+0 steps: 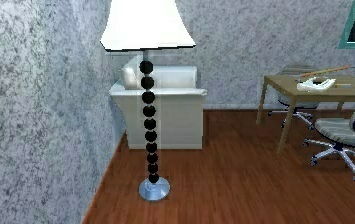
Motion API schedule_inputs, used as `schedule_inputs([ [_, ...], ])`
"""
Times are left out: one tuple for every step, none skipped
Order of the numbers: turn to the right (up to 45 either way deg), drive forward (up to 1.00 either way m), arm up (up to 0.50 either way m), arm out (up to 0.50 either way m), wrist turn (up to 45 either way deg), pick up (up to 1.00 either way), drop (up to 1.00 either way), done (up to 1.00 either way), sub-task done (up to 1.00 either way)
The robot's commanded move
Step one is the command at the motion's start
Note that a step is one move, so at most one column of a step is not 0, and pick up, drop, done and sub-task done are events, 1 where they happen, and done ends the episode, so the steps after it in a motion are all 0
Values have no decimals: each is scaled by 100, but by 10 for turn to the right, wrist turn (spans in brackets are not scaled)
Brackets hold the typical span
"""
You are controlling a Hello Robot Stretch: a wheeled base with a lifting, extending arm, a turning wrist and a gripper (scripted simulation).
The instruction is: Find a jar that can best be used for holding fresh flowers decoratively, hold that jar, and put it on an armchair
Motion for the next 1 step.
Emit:
schedule_inputs([
  [60,0,0,0,0,0,0,0,0],
])
